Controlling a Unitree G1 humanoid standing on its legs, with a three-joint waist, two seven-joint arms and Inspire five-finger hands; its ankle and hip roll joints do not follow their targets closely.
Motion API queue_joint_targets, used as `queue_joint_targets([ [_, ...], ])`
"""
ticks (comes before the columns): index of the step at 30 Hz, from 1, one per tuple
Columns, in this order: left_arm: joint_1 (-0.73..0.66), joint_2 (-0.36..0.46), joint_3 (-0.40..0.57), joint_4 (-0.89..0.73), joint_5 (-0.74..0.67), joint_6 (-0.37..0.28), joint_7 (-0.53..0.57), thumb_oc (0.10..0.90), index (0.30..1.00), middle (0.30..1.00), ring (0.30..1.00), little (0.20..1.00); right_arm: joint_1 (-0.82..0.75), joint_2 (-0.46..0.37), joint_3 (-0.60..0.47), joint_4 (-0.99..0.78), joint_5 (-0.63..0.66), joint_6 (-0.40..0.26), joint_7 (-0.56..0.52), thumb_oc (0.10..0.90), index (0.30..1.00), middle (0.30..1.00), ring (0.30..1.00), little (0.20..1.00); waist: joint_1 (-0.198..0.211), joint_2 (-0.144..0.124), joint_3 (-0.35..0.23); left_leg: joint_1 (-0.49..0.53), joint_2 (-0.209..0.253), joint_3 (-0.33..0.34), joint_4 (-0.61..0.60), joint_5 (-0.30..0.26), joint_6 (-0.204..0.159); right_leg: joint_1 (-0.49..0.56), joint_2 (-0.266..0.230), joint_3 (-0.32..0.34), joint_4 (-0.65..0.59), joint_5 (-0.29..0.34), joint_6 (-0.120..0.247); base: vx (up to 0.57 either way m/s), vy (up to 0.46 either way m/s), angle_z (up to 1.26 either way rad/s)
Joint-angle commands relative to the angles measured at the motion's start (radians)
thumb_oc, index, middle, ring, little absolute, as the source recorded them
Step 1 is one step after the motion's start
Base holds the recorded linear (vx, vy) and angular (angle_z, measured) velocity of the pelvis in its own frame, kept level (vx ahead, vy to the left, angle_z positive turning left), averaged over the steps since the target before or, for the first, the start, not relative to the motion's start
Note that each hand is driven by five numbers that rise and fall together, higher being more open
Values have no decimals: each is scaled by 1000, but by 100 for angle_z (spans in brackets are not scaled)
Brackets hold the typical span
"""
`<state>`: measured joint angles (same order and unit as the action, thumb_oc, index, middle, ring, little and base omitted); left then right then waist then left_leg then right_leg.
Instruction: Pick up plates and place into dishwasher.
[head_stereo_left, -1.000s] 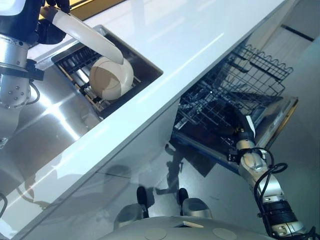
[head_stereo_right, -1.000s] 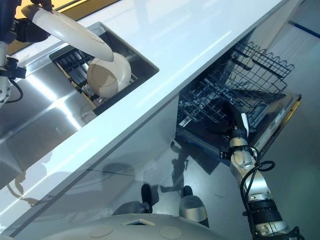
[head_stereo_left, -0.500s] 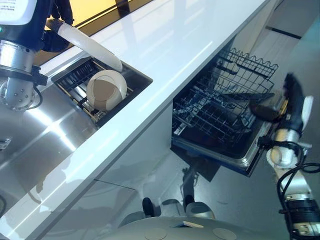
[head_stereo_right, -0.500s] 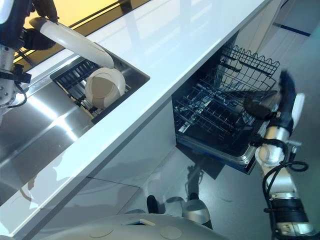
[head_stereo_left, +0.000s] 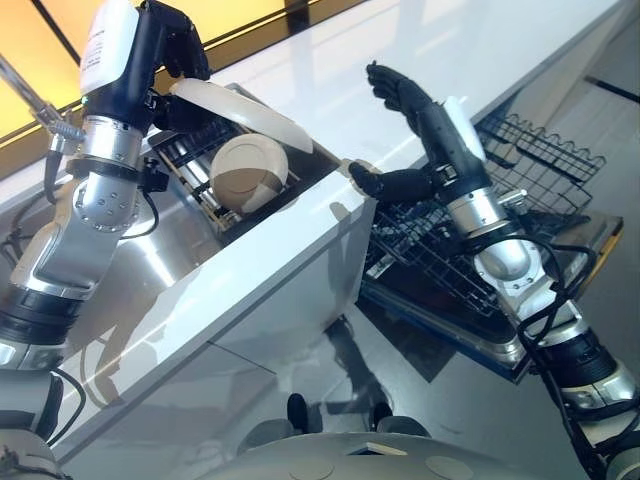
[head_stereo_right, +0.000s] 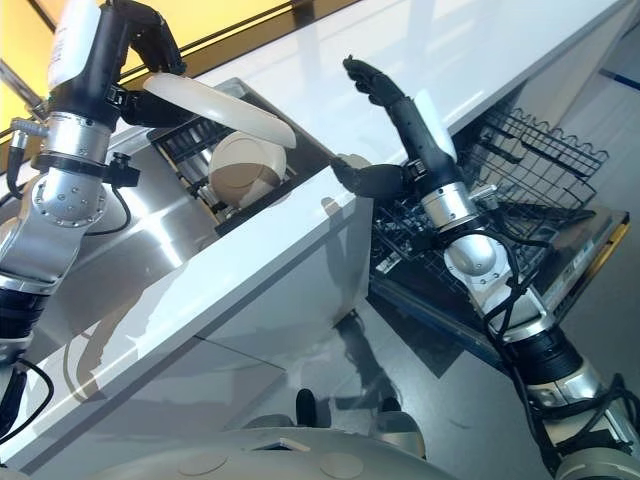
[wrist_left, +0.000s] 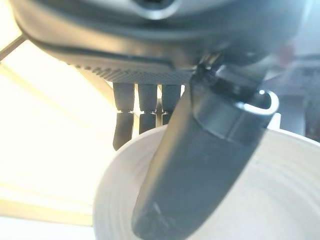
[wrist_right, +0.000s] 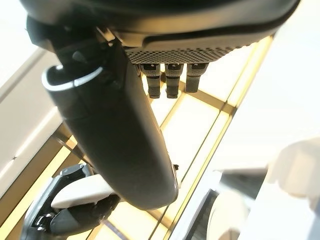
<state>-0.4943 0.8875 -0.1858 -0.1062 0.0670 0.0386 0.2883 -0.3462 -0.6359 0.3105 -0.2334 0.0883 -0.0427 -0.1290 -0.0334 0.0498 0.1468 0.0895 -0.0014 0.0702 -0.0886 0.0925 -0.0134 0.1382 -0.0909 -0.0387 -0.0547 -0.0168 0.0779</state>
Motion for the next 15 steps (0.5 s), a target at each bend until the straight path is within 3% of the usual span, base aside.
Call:
queue_joint_targets([
  [1,-191,-8,20,-34,-6,-55,54,100,300,300,300,200,-184,40,-3,-41,-33,-52,-64,800,900,900,900,900,-5,-20,-105,32,-86,-13,2,-124,25,-64,80,-39,100,-37,12,17,-4,3],
  [15,-199,-106,-14,-75,-61,-50,80,100,300,300,300,200,-256,151,71,-45,-40,-8,-116,800,900,900,900,900,18,-26,-104,33,-89,-25,10,-127,25,-56,77,-55,98,-42,6,12,-4,5],
])
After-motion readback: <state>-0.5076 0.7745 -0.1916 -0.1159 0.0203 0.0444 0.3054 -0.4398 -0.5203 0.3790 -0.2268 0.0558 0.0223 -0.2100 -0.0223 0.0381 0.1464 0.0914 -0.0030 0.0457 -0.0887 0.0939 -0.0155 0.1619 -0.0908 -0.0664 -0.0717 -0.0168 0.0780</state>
